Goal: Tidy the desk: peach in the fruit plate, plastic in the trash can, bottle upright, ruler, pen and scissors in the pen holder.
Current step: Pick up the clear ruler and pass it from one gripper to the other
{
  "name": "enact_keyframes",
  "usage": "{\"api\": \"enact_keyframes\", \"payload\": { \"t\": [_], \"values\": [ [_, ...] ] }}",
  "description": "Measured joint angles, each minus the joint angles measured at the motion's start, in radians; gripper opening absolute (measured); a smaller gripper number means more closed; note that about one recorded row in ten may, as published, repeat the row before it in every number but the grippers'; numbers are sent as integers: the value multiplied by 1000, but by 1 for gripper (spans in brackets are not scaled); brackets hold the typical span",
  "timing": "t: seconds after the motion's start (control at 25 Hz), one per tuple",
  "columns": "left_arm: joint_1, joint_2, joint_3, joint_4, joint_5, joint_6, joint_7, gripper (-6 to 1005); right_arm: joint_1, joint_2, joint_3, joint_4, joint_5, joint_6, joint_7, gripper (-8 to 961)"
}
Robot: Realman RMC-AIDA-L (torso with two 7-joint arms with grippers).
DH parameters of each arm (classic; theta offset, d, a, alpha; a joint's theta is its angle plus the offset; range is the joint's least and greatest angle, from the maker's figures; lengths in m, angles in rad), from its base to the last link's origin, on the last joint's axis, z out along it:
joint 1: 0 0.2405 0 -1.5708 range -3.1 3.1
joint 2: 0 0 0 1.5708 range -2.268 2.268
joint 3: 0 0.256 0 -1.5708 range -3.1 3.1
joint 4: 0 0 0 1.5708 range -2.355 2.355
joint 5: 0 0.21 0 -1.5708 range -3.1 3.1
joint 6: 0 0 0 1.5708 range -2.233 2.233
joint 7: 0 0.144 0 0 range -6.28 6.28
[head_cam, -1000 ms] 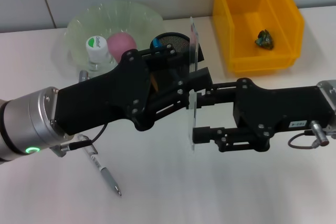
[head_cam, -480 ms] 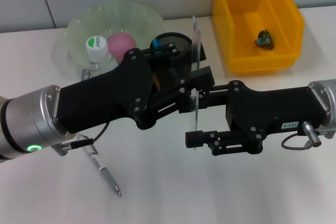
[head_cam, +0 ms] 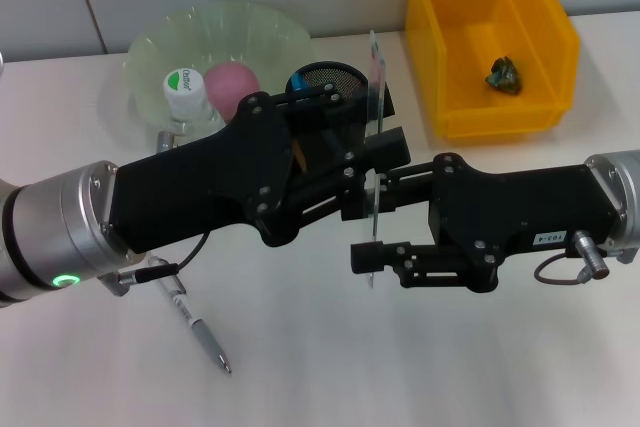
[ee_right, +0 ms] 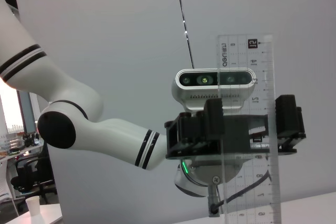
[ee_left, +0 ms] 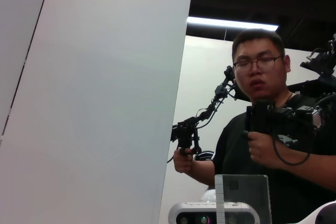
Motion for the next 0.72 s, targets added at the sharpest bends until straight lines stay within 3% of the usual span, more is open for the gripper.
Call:
{"api": "enact_keyframes", "payload": {
  "t": [0.48, 0.72],
  "values": [
    [-2, 1, -5, 0, 6, 1, -1, 449, 0, 0, 0, -5, -1, 1, 5, 385],
    [-3, -3, -10, 1, 18, 2, 0, 451, 0, 0, 0, -5, -1, 1, 5, 385]
  ]
}}
